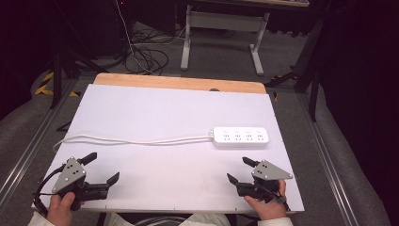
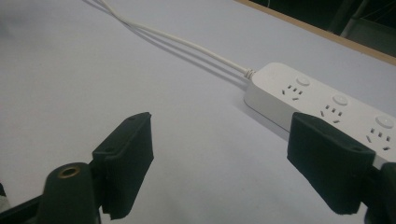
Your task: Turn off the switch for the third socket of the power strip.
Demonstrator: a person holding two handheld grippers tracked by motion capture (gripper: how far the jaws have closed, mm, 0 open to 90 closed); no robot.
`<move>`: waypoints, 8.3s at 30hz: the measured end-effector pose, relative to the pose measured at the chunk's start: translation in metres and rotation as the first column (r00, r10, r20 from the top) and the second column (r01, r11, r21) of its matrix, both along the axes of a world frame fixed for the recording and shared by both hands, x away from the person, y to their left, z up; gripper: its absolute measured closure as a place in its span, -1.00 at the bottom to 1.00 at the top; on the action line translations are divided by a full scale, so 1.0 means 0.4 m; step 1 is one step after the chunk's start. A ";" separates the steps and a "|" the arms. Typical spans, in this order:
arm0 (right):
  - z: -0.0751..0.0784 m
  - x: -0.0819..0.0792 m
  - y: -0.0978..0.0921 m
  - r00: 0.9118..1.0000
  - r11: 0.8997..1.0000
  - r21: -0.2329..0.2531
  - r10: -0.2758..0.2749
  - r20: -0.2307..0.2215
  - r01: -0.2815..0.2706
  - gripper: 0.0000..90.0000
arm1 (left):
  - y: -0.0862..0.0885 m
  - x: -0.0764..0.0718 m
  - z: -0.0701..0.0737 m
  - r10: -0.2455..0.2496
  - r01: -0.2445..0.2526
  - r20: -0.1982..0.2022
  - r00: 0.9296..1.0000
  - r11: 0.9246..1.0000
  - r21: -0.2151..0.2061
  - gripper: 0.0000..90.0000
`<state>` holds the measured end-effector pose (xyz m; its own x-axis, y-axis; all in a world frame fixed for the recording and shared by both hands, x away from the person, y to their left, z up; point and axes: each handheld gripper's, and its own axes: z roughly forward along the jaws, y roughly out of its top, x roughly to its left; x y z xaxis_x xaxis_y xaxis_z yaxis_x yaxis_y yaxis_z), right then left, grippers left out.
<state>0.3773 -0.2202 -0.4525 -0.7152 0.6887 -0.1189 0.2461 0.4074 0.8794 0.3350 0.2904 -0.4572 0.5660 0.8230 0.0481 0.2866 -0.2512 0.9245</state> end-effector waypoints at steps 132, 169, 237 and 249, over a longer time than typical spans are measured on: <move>0.029 0.452 -0.084 0.894 0.939 -0.179 -0.337 -0.296 0.294 1.00 | 0.011 -0.005 0.001 0.026 -0.025 -0.028 0.999 0.999 0.039 -0.95; 0.013 0.453 -0.056 0.895 0.913 -0.274 -0.370 -0.247 0.302 1.00 | 0.010 -0.006 0.000 0.022 -0.021 -0.030 0.999 0.999 0.040 -0.95; 0.105 0.395 -0.065 0.932 0.945 -0.112 -0.321 -0.165 0.306 0.94 | 0.007 0.000 -0.001 0.016 -0.015 -0.038 0.999 0.999 0.033 -0.95; 0.133 0.355 -0.050 0.950 0.959 -0.095 -0.277 -0.143 0.266 0.44 | 0.008 0.000 0.000 0.014 -0.013 -0.034 0.999 0.999 0.038 -0.95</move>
